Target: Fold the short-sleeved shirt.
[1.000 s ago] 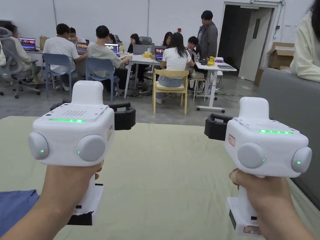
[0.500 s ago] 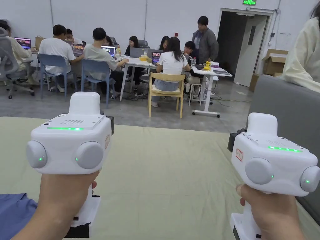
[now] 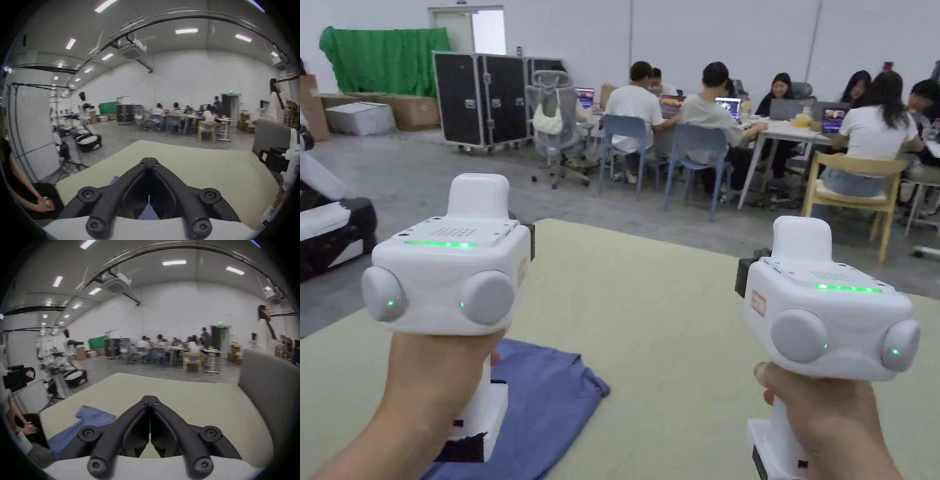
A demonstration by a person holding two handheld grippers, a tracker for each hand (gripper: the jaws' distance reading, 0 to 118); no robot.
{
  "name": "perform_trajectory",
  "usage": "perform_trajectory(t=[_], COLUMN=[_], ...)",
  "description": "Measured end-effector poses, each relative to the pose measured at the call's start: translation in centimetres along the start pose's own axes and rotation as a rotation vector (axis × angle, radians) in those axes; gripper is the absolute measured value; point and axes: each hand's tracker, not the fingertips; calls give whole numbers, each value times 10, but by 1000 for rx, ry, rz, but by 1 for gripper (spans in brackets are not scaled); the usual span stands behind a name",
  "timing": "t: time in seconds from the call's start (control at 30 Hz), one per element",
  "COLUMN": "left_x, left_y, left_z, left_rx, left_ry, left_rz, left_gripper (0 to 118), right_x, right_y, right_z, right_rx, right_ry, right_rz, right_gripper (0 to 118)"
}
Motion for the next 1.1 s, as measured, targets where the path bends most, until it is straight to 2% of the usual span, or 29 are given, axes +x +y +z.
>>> perform_trajectory(t=[0.07,0.17,0.33,0.6,0.73,0.83,1.1], left_x=[-39,-71,-81,-54,-30,-19,1], left_y=[-3,-8,-29,-107,-168,-215,-300], left_z=[1,-2,-31,-136,-193,-231,-294], left_rx=[-24,-40,-82,-265,-391,-491,-662], left_ry=[80,132,129,1,-55,-88,-149], left_rz=[-3,-32,-51,-8,-29,16,14], left_gripper=[0,0,0,0,0,0,0], right_x=[-47,-97,-131,-121,-118,-118,-118], right_y=[-1,-7,-23,-55,-75,-96,-139], right_z=[-9,-17,-32,-72,-99,-120,-153], right_rx=[-3,-22,-58,-150,-221,-278,-384], right_ry=[101,207,249,220,206,202,201], right_rz=[-6,-13,5,28,50,56,90], right_gripper=[3,3,3,3,3,3,3])
